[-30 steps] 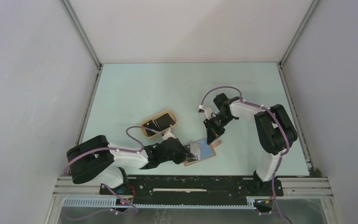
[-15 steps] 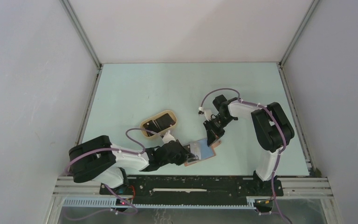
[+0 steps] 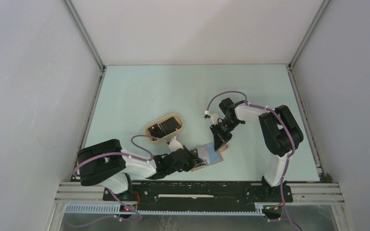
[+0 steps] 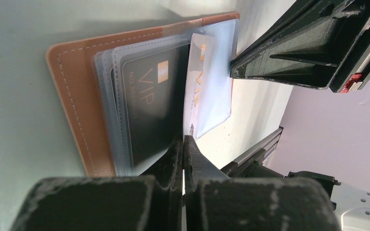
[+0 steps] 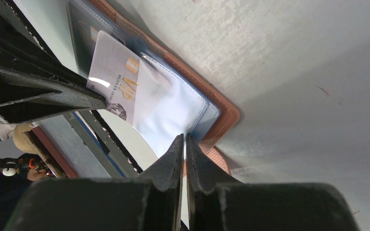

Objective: Put the credit cards into the card holder
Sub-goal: Insert the credit card into the card holder.

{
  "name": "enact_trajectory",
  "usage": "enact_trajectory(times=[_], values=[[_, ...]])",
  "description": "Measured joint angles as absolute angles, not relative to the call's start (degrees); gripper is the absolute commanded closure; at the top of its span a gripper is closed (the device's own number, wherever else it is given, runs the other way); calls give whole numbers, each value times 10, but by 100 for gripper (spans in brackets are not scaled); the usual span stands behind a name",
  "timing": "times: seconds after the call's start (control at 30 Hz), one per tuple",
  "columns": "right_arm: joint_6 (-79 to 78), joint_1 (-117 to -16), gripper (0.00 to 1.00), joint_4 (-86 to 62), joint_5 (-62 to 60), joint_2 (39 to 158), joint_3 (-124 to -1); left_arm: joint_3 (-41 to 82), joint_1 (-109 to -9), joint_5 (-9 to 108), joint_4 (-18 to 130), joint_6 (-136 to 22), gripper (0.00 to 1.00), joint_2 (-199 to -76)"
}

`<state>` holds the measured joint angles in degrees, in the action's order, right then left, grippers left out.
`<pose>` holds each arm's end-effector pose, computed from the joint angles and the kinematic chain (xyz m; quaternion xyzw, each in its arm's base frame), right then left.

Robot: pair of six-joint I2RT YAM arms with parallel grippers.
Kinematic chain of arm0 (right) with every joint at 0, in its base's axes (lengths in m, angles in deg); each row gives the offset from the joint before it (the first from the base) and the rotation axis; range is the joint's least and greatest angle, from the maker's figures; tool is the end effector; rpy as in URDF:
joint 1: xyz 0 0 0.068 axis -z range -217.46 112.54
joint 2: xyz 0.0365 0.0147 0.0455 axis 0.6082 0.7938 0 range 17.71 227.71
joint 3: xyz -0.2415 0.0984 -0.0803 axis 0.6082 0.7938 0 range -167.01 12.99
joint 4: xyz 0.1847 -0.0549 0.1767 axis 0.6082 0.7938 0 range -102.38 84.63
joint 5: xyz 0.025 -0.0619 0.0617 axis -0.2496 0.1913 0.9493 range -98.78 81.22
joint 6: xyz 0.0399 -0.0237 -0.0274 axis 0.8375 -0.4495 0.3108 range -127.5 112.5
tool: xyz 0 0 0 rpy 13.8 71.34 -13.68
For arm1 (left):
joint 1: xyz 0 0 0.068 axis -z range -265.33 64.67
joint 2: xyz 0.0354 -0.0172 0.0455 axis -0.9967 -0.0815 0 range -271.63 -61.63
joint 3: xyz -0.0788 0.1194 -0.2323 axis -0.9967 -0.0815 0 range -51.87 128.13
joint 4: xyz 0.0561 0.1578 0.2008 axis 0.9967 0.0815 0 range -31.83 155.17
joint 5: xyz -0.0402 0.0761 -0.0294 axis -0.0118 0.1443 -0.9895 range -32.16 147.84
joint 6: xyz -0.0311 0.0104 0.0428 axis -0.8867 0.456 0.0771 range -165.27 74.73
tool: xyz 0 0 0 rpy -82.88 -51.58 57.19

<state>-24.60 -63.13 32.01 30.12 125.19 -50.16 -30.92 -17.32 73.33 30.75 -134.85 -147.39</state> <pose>0.2777 0.1582 0.1355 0.3473 -0.8766 -0.3328 0.0144 0.1006 -0.2238 0.1148 -0.2250 0.8614 -0.4072 0.2038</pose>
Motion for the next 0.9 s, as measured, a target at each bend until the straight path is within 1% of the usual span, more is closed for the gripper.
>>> enact_trajectory(times=[0.67, 0.9], values=[[-242, -634, 88, 320, 299, 1253, -502, -324, -128, 809, 230, -1398, 100, -1516], [-241, -634, 83, 320, 303, 1253, -502, -331, -125, 812, 186, -1399, 99, -1539]])
